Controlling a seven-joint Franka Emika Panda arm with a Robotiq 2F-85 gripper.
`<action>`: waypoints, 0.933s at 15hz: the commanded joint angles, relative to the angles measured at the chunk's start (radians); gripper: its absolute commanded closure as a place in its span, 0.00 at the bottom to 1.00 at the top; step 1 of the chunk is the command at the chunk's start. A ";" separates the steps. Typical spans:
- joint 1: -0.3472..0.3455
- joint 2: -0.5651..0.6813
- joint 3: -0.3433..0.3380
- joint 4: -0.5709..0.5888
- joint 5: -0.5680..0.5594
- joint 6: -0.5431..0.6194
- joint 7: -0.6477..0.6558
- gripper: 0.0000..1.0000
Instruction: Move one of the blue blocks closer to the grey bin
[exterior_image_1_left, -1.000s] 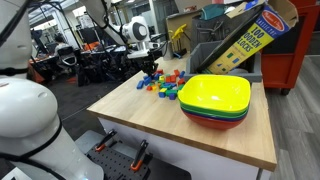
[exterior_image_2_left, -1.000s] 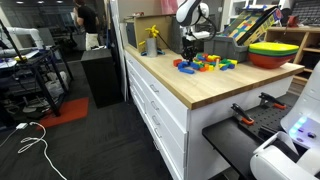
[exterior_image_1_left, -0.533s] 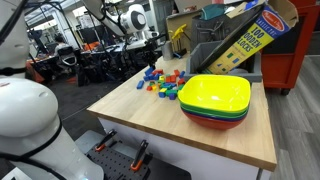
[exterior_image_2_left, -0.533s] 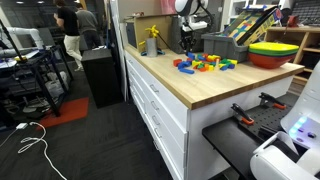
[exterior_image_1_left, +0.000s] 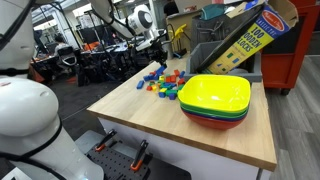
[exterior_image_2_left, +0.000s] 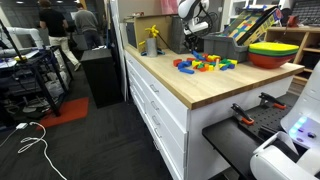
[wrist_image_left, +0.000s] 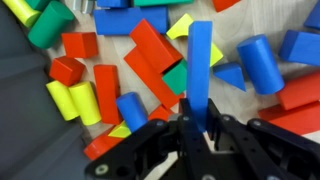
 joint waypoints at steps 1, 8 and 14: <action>0.014 0.055 -0.041 0.080 -0.047 -0.038 0.059 0.96; 0.030 0.143 -0.120 0.180 -0.212 -0.133 0.084 0.96; 0.050 0.219 -0.167 0.245 -0.340 -0.158 0.158 0.96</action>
